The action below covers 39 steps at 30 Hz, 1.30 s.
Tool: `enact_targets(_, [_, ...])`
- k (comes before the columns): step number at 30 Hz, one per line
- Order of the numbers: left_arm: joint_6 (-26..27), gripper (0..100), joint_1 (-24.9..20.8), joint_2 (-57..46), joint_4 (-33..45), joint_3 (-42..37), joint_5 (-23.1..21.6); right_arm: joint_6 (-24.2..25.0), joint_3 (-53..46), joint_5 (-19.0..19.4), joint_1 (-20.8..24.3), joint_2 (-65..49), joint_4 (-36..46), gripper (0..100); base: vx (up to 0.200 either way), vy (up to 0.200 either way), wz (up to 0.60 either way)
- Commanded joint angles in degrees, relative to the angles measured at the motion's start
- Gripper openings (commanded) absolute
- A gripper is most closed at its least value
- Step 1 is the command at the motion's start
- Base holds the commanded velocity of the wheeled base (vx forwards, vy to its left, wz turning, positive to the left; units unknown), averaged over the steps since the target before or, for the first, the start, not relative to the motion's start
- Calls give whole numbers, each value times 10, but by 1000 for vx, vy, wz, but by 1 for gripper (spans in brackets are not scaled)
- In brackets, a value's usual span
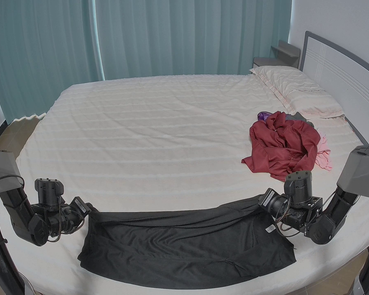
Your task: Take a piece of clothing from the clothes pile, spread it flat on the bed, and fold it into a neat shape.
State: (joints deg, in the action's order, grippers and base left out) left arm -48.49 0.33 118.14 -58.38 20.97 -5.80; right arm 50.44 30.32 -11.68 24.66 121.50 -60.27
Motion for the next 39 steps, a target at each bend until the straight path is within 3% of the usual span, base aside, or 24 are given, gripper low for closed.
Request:
enact_targets(1, [6, 0, -9, 1, 3, -13, -3, 0, -9, 1, 1, 2, -1, 0, 0, 0, 0])
enact_targets(6, [31, 0, -17, 3, 2, -42, -3, 0, -24, 1, 1, 3, -5, 0, 0, 0, 0])
enact_targets(7, [34, 100, -17, 3, 2, -43, -3, 0, -25, 2, 1, 3, -6, 0, 0, 0, 0])
enact_targets(21, [8, 100, -12, 46, -10, -15, -4, 4, -3, 9, -6, 6, -12, 0, 0, 0, 0])
enact_targets(32, [56, 100, -20, 90, -51, -26, -4, 4, 0, 10, -3, 8, -13, 0, 0, 0, 0])
enact_targets(37, [37, 100, -23, 90, -70, -14, -4, 4, 4, 10, -3, 8, -12, 0, 0, 0, 0])
enact_targets(39, [-9, 100, -20, 82, -77, 0, -2, 4, 5, 10, -4, 8, -12, 0, 0, 0, 0])
